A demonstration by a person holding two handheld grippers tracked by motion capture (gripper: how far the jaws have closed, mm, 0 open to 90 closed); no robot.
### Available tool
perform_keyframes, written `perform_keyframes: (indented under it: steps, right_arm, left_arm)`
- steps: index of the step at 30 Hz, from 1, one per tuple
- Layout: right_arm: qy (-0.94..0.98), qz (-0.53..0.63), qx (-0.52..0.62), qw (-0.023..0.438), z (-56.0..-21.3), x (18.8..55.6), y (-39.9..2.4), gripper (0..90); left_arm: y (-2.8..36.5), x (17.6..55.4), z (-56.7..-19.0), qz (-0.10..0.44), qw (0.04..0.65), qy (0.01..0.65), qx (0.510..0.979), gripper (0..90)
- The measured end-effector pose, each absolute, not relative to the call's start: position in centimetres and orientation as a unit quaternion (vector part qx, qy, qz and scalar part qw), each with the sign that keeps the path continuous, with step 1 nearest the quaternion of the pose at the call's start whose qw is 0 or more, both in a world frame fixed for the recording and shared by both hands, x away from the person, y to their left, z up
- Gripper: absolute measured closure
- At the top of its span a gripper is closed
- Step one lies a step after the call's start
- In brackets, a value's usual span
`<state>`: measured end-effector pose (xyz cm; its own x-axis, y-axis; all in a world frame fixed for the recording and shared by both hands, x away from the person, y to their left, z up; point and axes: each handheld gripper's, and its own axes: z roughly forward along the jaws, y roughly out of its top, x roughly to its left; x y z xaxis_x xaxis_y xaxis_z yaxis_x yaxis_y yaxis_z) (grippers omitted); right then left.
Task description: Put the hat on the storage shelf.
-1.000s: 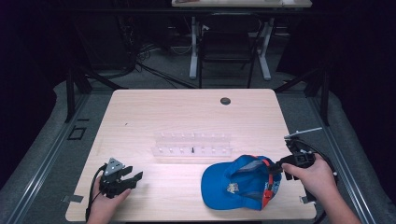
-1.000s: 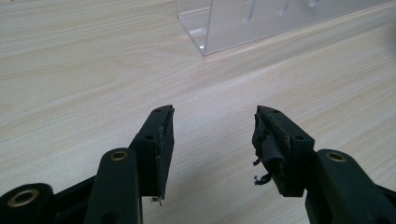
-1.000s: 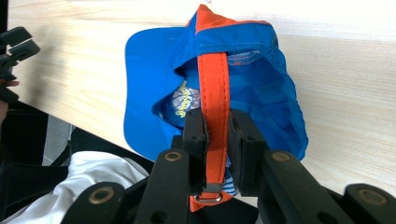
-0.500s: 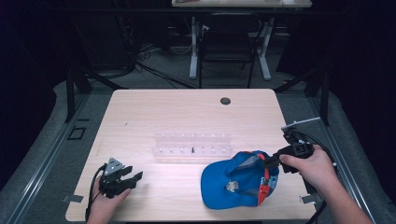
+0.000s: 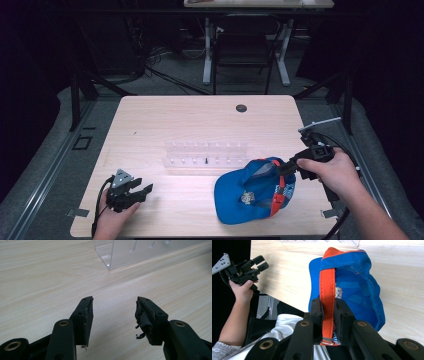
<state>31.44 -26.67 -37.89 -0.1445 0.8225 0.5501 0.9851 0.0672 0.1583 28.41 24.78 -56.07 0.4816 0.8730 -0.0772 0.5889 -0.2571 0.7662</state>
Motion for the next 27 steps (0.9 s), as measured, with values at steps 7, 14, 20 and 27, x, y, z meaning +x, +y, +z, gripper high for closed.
perform_keyframes:
  steps: [7,14,20,27]
  right_arm:
    - [-0.713,-0.261,-0.627,0.174,-36.7,31.6,-25.9,78.3]
    - [-0.706,-0.280,-0.620,0.195,-35.9,31.8,-25.2,78.4]
    - [-0.709,-0.288,-0.610,0.207,-35.2,32.0,-24.6,78.4]
    - [-0.711,-0.301,-0.598,0.216,-33.9,32.1,-23.7,78.4]
  left_arm:
    - [24.8,28.4,-56.1,0.185,0.383,0.474,0.771,48.1]
    - [24.8,28.4,-56.1,0.185,0.383,0.474,0.771,48.1]
    - [24.8,28.4,-56.1,0.185,0.383,0.473,0.771,48.1]
    - [24.8,28.4,-56.1,0.185,0.383,0.474,0.771,48.1]
